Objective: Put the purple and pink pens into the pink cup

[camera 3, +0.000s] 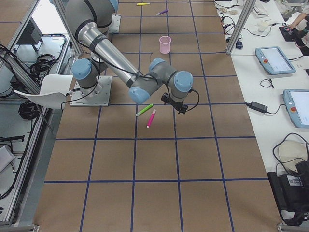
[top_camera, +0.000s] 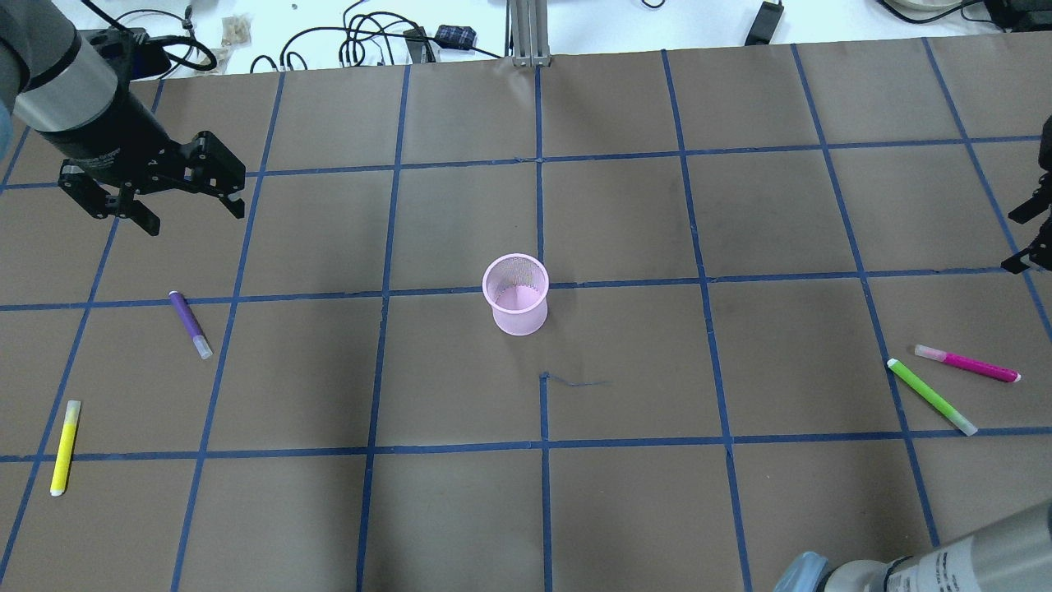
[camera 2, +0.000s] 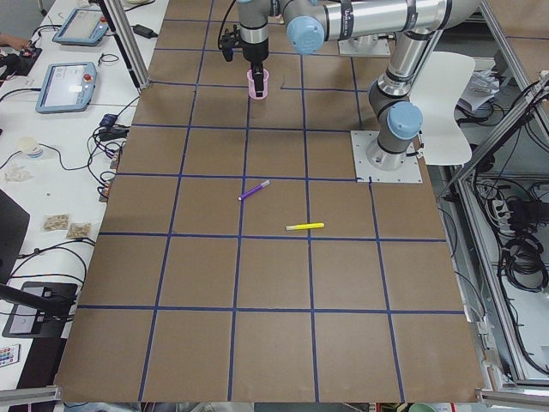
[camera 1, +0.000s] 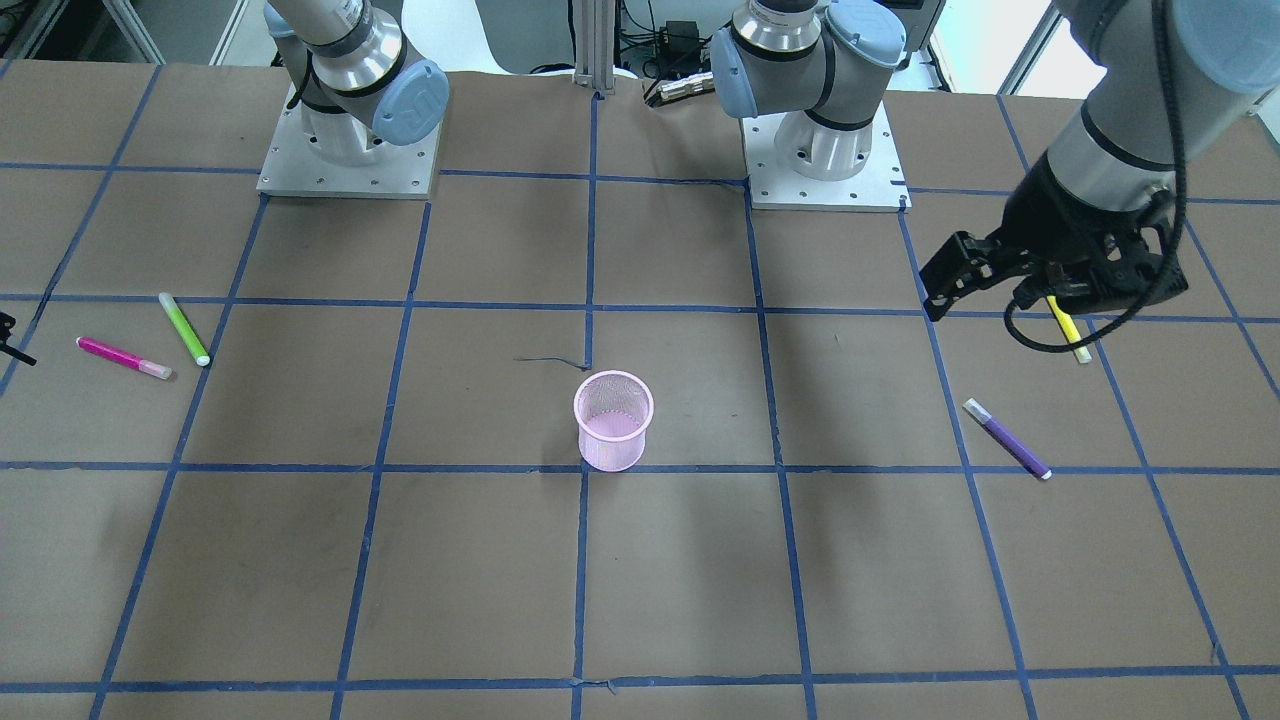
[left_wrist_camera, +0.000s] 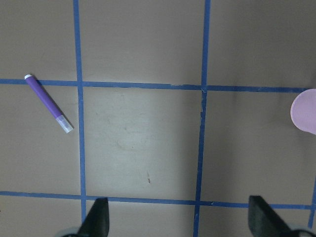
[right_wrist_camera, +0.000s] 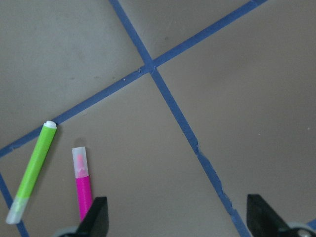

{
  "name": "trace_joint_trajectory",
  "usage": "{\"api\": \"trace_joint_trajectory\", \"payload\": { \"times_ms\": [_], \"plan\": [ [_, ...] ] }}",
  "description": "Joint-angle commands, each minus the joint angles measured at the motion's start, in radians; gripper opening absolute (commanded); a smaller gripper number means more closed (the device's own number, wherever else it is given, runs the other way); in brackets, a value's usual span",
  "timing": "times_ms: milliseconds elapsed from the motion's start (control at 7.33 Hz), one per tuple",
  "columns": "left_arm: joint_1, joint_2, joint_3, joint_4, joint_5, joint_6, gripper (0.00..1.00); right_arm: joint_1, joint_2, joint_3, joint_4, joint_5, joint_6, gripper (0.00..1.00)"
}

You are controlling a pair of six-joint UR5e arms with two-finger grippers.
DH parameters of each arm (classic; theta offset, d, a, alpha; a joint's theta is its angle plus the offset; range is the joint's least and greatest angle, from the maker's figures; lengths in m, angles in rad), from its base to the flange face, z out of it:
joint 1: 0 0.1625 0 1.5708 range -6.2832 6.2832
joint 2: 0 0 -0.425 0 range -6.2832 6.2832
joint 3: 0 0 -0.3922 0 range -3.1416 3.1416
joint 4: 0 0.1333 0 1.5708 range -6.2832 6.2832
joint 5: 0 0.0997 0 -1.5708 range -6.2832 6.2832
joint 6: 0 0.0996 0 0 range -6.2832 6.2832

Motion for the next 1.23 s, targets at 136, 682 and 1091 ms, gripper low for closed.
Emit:
{"api": "trace_joint_trajectory", "payload": {
  "times_ms": [136,682,1091],
  "plan": [
    [0.146,-0.077,-0.023,0.120,-0.005,0.002,1.00,-0.160,0.079,0.091,-0.020,0.137,-0.427,0.96],
    [0.253,-0.202,-0.121,0.375,0.000,0.001,1.00,-0.268,0.067,0.214,-0.017,0.128,-0.518,0.95],
    [0.306,-0.316,-0.129,0.418,0.001,-0.016,1.00,-0.269,0.067,0.216,-0.017,0.128,-0.520,0.73]
  ]
}}
